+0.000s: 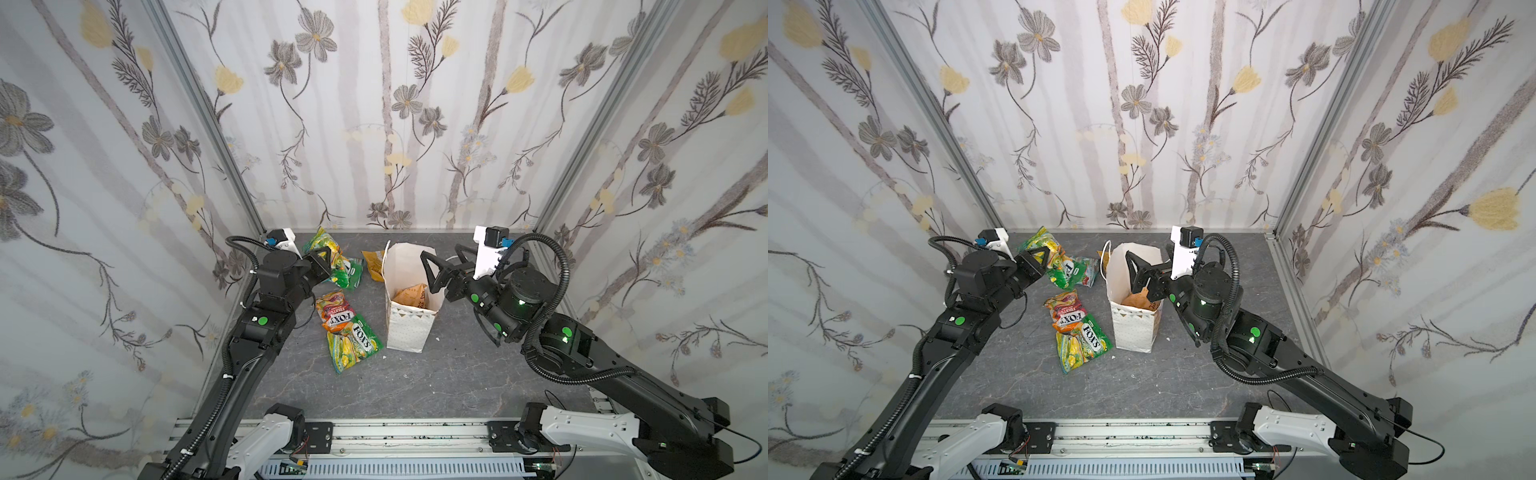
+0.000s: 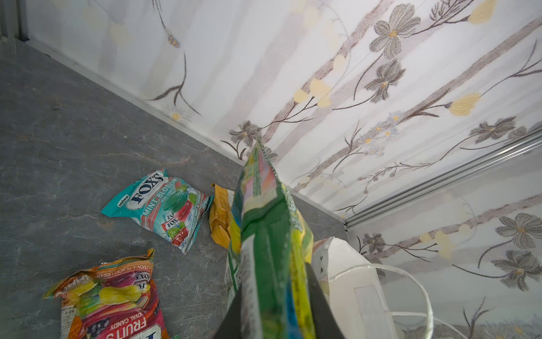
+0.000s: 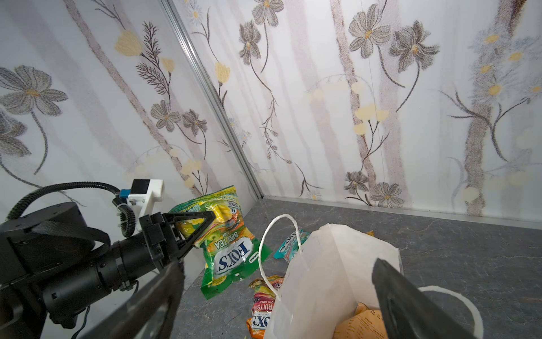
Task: Take the snacks out of the paper bag
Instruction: Place the snack at the top-center of the table.
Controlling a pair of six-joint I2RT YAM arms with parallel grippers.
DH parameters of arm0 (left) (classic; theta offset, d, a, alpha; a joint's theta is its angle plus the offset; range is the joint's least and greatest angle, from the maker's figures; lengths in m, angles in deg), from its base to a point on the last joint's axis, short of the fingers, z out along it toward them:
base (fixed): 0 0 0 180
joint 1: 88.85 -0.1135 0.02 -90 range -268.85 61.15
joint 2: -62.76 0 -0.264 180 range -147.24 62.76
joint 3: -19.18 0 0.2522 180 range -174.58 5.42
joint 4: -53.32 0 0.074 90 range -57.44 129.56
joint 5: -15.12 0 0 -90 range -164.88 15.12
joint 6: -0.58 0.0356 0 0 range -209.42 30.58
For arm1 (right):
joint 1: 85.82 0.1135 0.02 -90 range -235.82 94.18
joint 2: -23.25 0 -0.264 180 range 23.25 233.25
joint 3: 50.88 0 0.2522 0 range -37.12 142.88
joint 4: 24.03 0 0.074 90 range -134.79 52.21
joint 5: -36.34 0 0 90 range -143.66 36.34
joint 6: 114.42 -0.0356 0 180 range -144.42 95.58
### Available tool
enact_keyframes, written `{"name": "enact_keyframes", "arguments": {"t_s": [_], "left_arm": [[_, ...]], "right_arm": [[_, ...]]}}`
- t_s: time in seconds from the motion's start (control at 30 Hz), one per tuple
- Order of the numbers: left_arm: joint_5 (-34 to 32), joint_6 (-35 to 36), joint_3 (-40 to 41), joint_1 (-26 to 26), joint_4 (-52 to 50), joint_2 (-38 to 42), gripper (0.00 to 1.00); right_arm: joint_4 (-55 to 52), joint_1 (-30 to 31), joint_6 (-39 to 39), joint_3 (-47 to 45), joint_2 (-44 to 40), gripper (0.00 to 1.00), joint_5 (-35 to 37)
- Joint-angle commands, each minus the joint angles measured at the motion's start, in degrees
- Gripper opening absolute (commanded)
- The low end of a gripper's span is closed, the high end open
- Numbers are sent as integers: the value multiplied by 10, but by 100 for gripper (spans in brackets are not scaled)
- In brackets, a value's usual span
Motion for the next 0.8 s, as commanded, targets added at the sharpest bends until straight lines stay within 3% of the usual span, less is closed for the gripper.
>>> {"name": "enact_keyframes", "arguments": {"t_s": [0.0,0.33,0.77], "left_arm": [[31,-41,29,-16,106,-17,13],[110,-87,85,-42,251,-151,12],[126,-110,99,-31,371,-322,10]], "right_arm": [[6,-1,-9,0,1,100,-8],[2,-1,-14,2,0,100,-17],[-9,0,-25,0,-10,100,-19]]}}
